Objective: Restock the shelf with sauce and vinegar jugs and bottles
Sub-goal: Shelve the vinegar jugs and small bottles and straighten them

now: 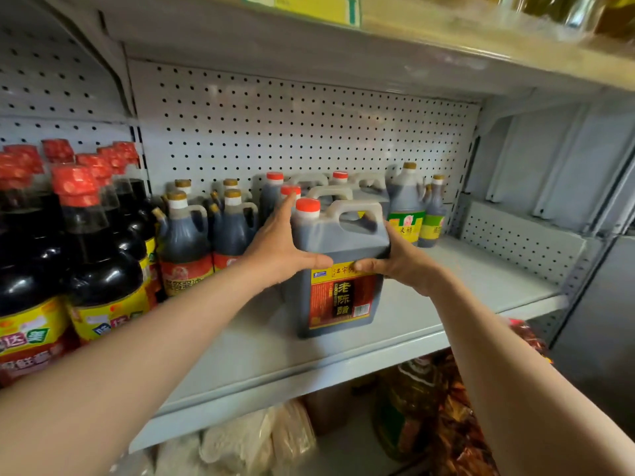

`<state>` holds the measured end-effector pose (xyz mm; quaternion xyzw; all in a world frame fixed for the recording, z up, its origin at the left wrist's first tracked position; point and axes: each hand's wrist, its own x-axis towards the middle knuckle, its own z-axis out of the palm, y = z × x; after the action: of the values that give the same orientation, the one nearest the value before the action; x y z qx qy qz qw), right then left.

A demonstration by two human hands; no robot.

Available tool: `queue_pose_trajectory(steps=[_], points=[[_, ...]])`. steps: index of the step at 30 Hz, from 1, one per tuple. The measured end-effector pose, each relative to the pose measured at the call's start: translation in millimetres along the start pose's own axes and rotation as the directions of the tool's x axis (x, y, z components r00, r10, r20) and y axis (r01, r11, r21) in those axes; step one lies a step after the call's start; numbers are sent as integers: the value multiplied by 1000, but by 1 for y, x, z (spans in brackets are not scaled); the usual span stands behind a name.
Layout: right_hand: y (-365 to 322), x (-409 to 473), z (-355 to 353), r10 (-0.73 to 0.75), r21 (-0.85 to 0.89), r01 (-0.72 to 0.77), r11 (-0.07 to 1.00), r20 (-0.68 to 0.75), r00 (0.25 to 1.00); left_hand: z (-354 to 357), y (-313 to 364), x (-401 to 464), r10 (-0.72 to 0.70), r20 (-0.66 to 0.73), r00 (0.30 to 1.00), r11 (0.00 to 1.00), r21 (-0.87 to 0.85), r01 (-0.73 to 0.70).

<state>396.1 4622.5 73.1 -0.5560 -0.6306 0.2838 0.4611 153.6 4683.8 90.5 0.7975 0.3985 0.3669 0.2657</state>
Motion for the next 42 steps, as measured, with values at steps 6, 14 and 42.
queue_pose_trajectory(steps=[6, 14, 42], points=[[21, -12, 6, -26, -1, 26, 1000, 24, 999, 8, 5, -1, -53, -37, 998, 985, 165, 58], [39, -5, 7, 22, -78, -24, 997, -26, 999, 7, 12, 1, -77, -61, 995, 966, 244, 89], [53, 39, 11, 146, -44, -153, 987, -140, 979, 11, 5, 31, -135, -68, 988, 962, 230, 148]])
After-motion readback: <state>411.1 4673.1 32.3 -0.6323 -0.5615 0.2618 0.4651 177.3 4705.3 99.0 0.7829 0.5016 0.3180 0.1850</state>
